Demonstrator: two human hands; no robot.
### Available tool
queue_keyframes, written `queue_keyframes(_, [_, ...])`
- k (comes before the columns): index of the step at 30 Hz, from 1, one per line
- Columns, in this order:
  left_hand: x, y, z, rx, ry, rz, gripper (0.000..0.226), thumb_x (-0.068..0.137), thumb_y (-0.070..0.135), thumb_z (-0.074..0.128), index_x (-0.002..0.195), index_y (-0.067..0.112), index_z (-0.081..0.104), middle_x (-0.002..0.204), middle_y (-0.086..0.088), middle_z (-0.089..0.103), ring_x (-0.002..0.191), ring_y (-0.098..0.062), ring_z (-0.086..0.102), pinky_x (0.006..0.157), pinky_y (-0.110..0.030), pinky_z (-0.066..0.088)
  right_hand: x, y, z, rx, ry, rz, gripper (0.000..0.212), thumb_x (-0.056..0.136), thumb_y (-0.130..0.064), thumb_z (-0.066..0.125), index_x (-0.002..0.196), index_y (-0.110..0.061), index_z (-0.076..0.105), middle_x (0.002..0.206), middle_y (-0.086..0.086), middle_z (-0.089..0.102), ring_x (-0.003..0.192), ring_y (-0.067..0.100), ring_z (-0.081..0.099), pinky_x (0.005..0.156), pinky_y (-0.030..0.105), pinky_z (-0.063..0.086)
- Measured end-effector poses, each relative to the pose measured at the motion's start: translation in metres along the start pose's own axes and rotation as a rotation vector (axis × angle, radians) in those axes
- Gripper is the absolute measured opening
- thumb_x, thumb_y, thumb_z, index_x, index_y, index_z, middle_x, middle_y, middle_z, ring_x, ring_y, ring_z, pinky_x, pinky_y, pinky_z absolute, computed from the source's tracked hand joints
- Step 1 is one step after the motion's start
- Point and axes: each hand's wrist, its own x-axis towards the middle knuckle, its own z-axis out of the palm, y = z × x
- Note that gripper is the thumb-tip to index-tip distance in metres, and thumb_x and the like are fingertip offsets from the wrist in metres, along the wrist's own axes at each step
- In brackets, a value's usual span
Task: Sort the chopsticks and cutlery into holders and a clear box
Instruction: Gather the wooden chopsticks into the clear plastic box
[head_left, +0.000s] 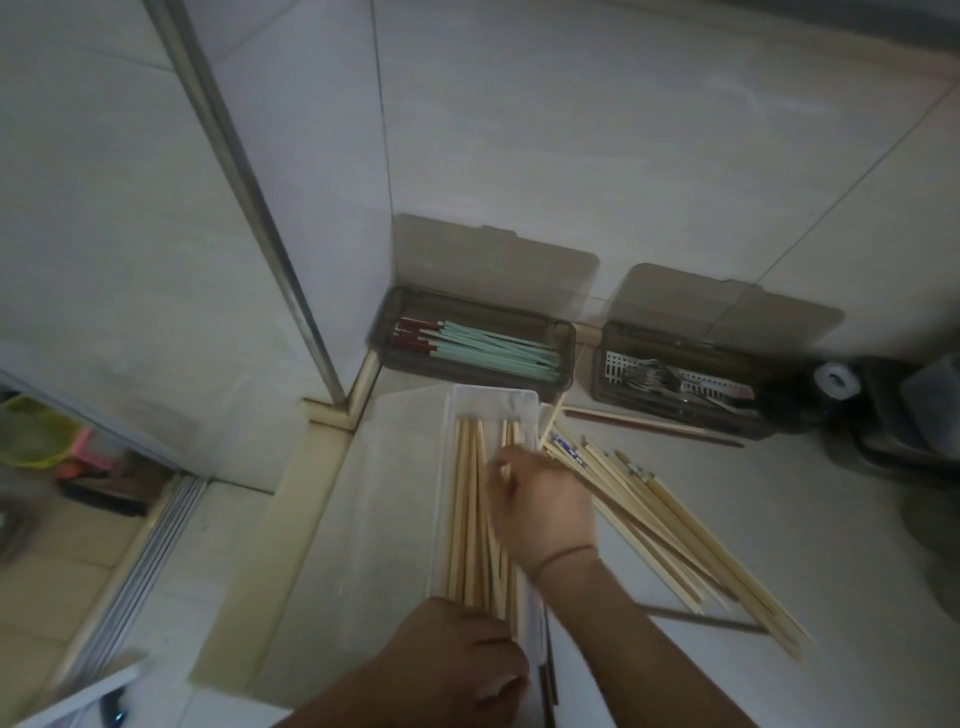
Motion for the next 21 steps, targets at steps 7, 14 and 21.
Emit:
queue_keyframes(7, [0.0,-0.002,-0.002,-0.07,-0.011,-0.007,0.013,0.091,0.032,0.066,0.079,0.027,0.068,0.073,0.01,0.061,0.063,-0.003,0.056,0.059,-0.016,0.048,0.045,0.072,0.002,-0.215,-0.384,0.162,0.041,0.096,-0.026,0.041,0.136,-0.034,0.046,0.123,0.011,0.056,0.109,0.033,0.057,0.091,0.037,0.047])
queue_keyframes(14, [-0.001,-0.003,0.0,-0.109,-0.062,-0.063,0.011,0.092,0.033,0.066,0.082,0.029,0.069,0.076,0.01,0.065,0.064,-0.004,0.06,0.058,-0.023,0.052,0.046,0.078,0.016,-0.476,-0.397,-0.083,0.042,0.095,-0.025,0.043,0.136,-0.025,0.043,0.129,0.005,0.052,0.113,0.029,0.055,0.084,0.036,0.047])
queue_keyframes(21, [0.002,0.001,-0.004,-0.034,-0.064,-0.06,0.014,0.09,0.033,0.066,0.078,0.028,0.063,0.068,0.008,0.055,0.058,-0.005,0.052,0.052,-0.022,0.043,-0.006,0.1,-0.005,-0.159,0.234,-0.167,0.018,0.087,-0.018,0.055,0.093,-0.018,0.072,0.088,0.002,0.071,0.076,0.024,0.068,0.063,0.032,0.054])
